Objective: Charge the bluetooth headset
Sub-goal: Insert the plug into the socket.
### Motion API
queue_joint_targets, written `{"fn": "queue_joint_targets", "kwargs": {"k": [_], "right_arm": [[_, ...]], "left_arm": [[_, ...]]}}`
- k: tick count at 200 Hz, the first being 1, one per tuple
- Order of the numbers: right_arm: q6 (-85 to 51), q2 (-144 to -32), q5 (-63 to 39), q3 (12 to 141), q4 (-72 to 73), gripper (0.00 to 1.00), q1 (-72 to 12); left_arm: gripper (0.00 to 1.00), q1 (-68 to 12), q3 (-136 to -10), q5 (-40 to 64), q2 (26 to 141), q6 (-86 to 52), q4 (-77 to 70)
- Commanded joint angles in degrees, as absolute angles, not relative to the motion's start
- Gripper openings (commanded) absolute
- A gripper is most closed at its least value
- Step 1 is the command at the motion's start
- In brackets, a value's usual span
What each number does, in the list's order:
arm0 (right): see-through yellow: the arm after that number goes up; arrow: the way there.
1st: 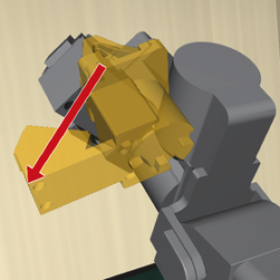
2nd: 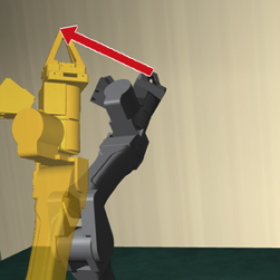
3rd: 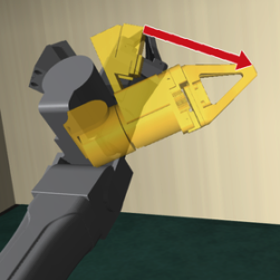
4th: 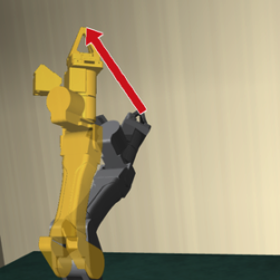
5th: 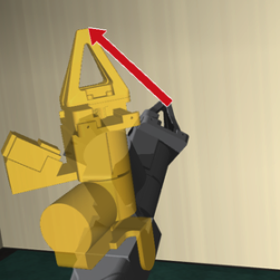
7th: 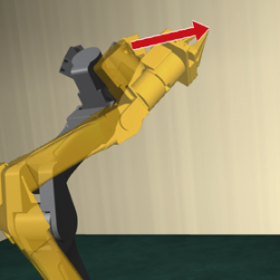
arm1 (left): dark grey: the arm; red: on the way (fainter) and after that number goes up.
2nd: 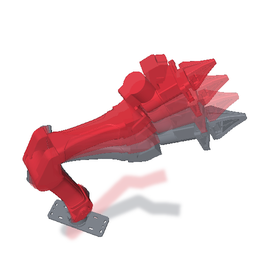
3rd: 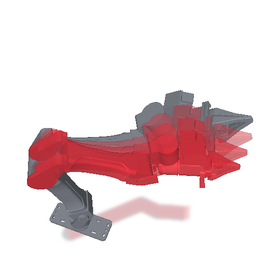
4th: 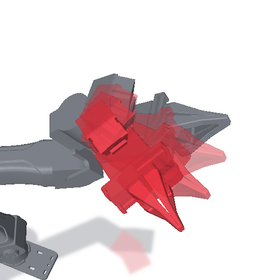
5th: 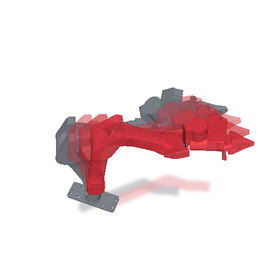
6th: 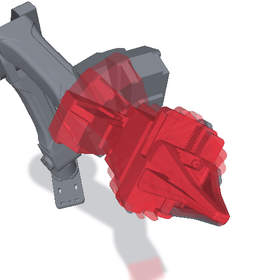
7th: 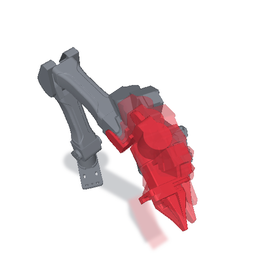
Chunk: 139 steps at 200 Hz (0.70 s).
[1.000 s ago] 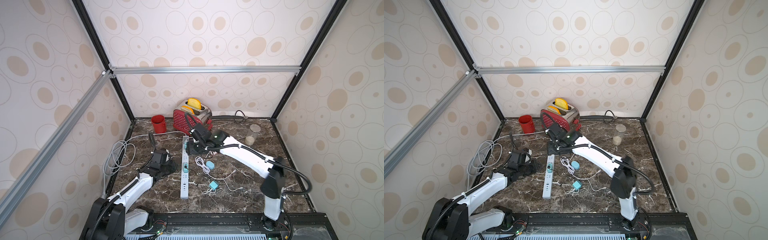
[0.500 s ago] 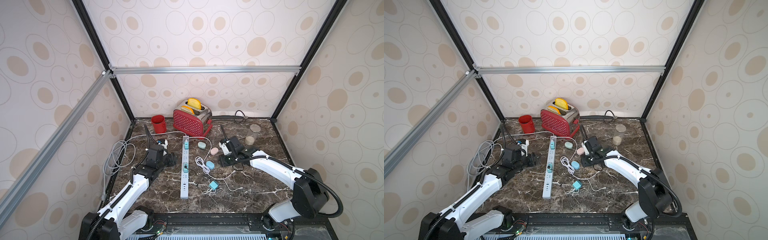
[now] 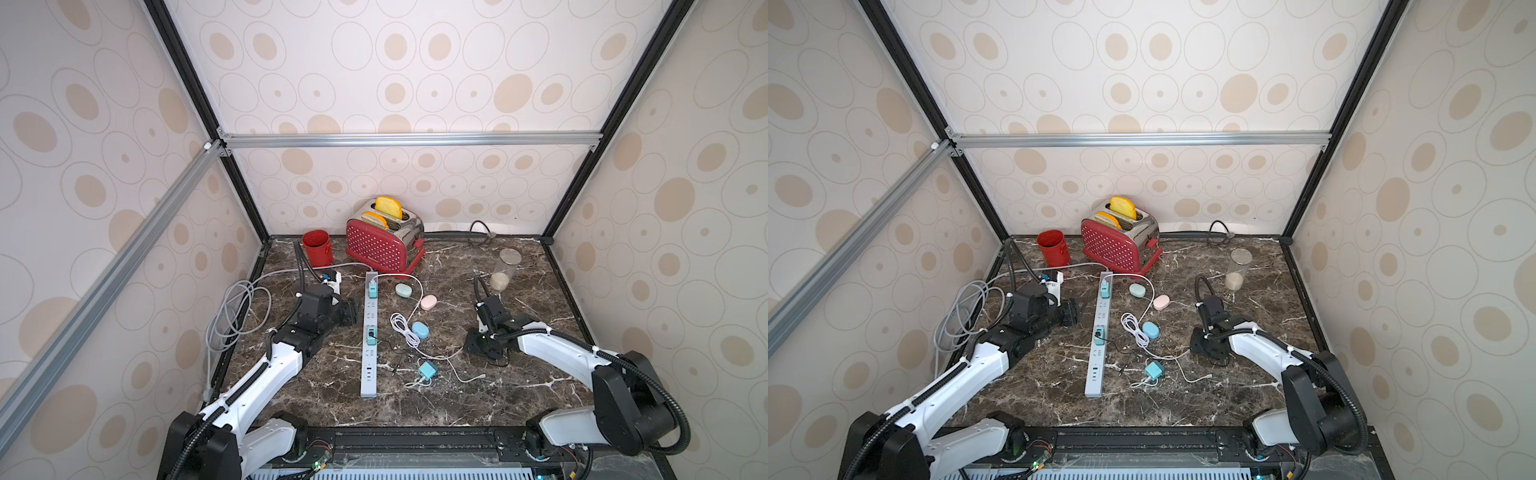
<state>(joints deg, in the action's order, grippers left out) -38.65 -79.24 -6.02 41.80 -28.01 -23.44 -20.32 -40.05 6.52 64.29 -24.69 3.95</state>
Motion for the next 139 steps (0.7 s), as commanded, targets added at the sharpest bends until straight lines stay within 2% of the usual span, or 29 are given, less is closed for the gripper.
{"fn": "queue_joint_targets", "kwargs": {"k": [1, 37, 77, 120, 139], "right_arm": [[-40.07, -78.92, -5.53, 43.64, -27.04, 0.48, -23.25], [-34.56, -80.98, -10.09, 47.02, -27.52, 0.49, -20.94], [-34.34, -81.29, -13.47, 45.12, -25.24, 0.49, -19.27], [-29.62, -80.4, -19.46, 43.94, -22.12, 0.51, -18.63], [-24.31, -79.13, -22.6, 43.26, -16.18, 0.51, -18.73]], "left_arm": [[0.64, -20.88, -43.65, 6.73, 66.51, -20.75, 0.9], [0.7, -26.05, -47.77, 8.0, 72.91, -7.05, -2.55], [0.74, -30.52, -59.0, 11.14, 81.07, 8.39, 2.81], [0.72, -34.17, -70.46, 14.41, 90.25, 21.16, 12.24], [0.7, -34.35, -72.07, 14.22, 91.44, 20.33, 11.83]]}}
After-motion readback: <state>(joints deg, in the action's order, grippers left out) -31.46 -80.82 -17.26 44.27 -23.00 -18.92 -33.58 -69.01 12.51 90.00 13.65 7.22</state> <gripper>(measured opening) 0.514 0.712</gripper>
